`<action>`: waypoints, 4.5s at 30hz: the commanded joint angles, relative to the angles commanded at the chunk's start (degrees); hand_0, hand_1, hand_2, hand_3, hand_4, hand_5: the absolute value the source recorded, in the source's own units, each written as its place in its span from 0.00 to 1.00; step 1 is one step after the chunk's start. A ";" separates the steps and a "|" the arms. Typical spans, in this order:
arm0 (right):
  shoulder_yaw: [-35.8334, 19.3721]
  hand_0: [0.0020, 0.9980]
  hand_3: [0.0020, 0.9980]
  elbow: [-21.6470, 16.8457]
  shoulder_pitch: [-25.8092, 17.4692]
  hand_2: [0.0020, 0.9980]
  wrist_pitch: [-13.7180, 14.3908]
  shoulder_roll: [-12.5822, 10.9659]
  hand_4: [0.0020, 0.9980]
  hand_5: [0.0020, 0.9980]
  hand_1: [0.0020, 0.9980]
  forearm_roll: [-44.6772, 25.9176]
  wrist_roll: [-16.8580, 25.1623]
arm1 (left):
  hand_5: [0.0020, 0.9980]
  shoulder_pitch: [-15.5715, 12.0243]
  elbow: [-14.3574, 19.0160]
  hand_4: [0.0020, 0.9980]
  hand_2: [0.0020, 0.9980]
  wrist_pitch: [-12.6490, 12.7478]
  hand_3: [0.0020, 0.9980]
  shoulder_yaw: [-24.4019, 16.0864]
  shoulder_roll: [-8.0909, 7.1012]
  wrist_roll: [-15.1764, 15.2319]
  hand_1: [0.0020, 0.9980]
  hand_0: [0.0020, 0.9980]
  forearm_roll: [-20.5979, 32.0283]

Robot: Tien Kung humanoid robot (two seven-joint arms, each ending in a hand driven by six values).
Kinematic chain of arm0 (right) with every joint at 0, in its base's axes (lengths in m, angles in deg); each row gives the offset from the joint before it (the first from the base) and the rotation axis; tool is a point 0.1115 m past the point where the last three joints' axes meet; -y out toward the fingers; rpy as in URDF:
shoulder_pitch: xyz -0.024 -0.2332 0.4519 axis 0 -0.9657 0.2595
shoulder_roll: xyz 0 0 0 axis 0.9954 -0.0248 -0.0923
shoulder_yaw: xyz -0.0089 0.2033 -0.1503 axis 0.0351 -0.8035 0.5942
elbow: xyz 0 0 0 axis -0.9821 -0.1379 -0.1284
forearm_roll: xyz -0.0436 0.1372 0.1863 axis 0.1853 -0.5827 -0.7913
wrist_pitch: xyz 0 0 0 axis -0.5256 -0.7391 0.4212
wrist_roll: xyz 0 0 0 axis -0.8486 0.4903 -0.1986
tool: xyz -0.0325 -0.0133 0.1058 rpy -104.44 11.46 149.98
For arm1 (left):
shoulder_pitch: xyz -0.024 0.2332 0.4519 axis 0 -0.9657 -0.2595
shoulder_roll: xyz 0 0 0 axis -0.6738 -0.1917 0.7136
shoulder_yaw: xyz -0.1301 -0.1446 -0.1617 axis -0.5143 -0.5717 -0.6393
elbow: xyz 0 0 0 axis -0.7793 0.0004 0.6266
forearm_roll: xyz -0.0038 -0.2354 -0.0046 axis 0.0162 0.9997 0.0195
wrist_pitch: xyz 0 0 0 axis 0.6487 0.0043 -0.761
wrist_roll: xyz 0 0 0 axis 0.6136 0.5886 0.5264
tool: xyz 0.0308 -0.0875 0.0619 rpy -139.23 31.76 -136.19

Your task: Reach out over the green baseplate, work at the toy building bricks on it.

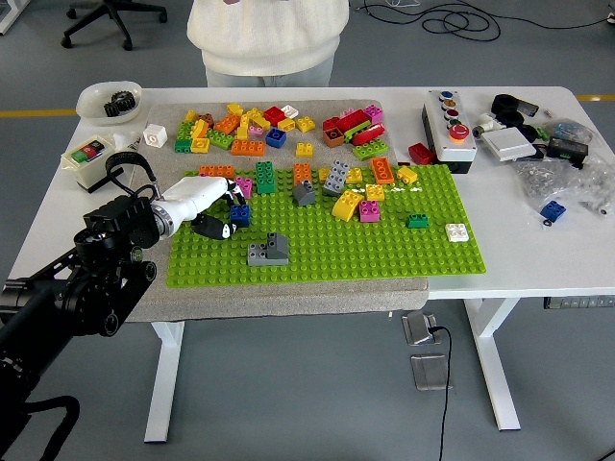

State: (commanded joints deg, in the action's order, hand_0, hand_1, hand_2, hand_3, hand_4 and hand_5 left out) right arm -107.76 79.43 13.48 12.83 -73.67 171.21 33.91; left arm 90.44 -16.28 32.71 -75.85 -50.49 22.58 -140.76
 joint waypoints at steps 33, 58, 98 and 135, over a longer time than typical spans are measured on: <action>-0.79 0.74 0.54 0.00 -0.17 0.64 0.26 -0.08 0.77 0.49 0.62 -0.45 -0.07 | 0.17 -0.79 8.23 0.53 0.60 -2.32 0.57 -2.12 -2.09 -1.76 0.70 0.71 0.00; -1.30 0.74 0.54 0.00 -0.77 0.64 0.39 -0.12 0.77 0.49 0.62 -0.53 -0.02 | 0.18 -7.50 20.01 0.55 0.60 -5.86 0.57 -5.69 -5.76 -4.00 0.69 0.71 0.00; -1.63 0.74 0.54 0.00 -1.47 0.64 0.42 -0.24 0.77 0.49 0.61 -0.35 0.03 | 0.22 -19.71 37.51 0.58 0.60 -11.93 0.58 -7.98 -6.93 -8.29 0.70 0.72 0.00; -1.49 0.74 0.54 0.00 -1.20 0.64 0.41 -0.28 0.77 0.49 0.62 -0.52 0.04 | 0.24 -21.06 36.30 0.59 0.60 -10.05 0.58 -6.39 -3.41 -8.35 0.70 0.73 0.00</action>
State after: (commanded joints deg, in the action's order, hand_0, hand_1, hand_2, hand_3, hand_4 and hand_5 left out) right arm -109.25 79.43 12.28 13.25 -73.95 170.69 33.94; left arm 69.38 20.02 22.65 -82.24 -53.90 14.22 -140.76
